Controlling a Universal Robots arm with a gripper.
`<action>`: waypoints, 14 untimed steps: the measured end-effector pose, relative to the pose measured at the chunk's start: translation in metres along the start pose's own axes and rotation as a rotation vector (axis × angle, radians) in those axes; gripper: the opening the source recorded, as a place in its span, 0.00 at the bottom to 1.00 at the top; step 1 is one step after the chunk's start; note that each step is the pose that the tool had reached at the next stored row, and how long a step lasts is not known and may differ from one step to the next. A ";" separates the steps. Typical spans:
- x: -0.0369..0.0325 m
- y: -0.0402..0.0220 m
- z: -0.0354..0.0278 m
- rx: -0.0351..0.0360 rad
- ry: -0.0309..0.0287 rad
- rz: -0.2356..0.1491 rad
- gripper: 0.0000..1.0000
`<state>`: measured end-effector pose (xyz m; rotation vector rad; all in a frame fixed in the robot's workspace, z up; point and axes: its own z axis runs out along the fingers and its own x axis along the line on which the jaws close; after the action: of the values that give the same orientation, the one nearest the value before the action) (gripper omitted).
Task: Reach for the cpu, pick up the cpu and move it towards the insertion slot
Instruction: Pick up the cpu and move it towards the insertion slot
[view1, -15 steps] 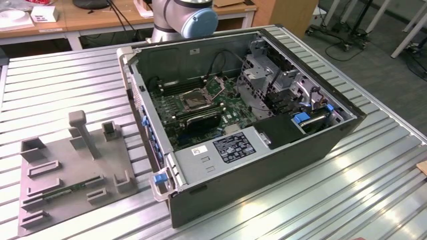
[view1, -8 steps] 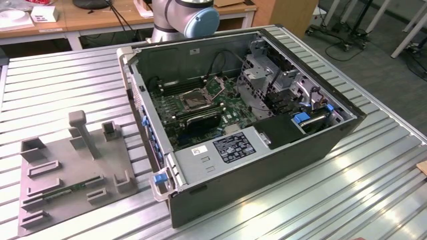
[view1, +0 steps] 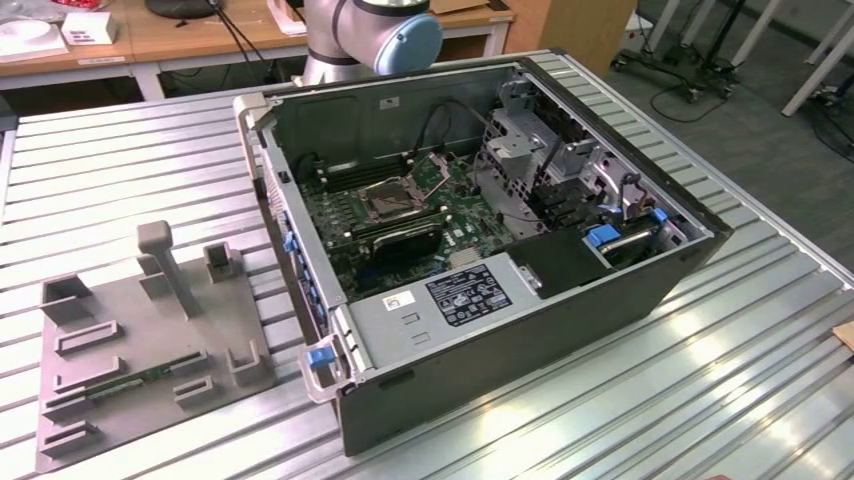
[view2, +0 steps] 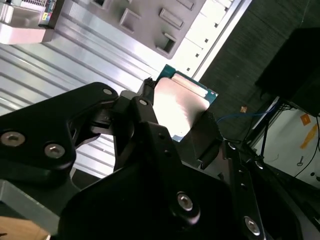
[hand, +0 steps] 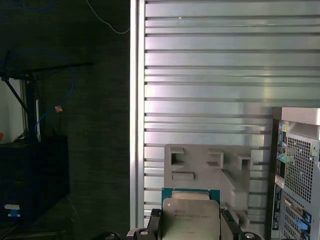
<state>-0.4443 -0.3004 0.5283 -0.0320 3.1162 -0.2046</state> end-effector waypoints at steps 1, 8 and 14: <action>0.0001 -0.0026 0.0004 0.0000 -0.0001 0.000 0.54; 0.0002 -0.0082 0.0016 -0.0781 -0.0014 0.002 0.54; 0.0007 -0.0262 0.0101 -0.0800 -0.0016 0.002 0.54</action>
<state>-0.4444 -0.3277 0.5218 -0.0308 3.1211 -0.0797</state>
